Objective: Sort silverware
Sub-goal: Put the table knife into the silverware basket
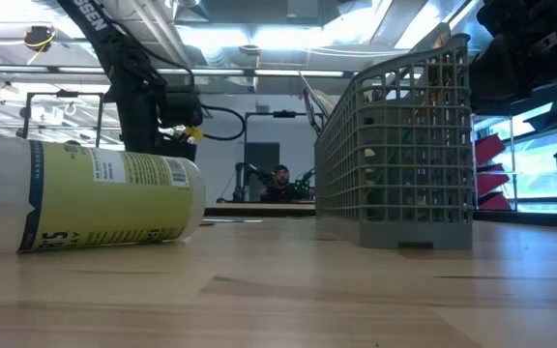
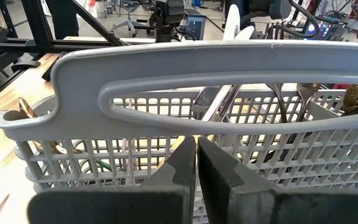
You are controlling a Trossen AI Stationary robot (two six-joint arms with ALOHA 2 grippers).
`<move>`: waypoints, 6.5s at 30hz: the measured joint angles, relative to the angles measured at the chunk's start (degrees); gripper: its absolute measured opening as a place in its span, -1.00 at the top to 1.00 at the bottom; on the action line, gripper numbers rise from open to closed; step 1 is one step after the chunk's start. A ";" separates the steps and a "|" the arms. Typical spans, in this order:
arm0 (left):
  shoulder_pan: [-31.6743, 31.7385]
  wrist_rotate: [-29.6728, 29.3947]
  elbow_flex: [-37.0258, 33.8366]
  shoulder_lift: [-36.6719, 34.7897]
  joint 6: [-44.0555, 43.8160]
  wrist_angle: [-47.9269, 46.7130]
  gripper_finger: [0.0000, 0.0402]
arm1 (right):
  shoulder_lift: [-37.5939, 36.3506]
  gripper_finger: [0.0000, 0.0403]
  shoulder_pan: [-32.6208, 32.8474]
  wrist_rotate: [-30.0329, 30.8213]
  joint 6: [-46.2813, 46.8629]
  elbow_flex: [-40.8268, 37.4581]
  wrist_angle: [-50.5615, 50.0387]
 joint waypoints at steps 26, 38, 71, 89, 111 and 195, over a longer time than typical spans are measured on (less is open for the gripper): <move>-1.46 1.34 0.28 0.04 -3.59 -1.08 0.66 | 0.00 1.00 0.00 0.02 0.33 0.00 0.00; -3.61 2.77 0.22 -0.80 -7.46 -1.90 0.66 | 0.00 1.00 0.00 0.04 0.42 0.00 0.00; -3.94 16.41 0.30 -30.52 -28.29 13.35 0.66 | 0.00 1.00 0.00 0.06 0.39 -0.02 0.04; -26.68 17.85 0.39 -27.28 -39.39 58.48 0.66 | 0.00 1.00 0.00 0.06 0.37 -0.02 0.35; -44.37 -7.04 0.37 9.15 -21.79 102.43 0.66 | 0.00 1.00 -0.02 0.06 0.39 -0.02 0.37; -53.77 -34.08 8.83 9.86 6.92 80.73 0.17 | -0.02 1.00 0.00 -0.05 0.66 -0.02 -0.22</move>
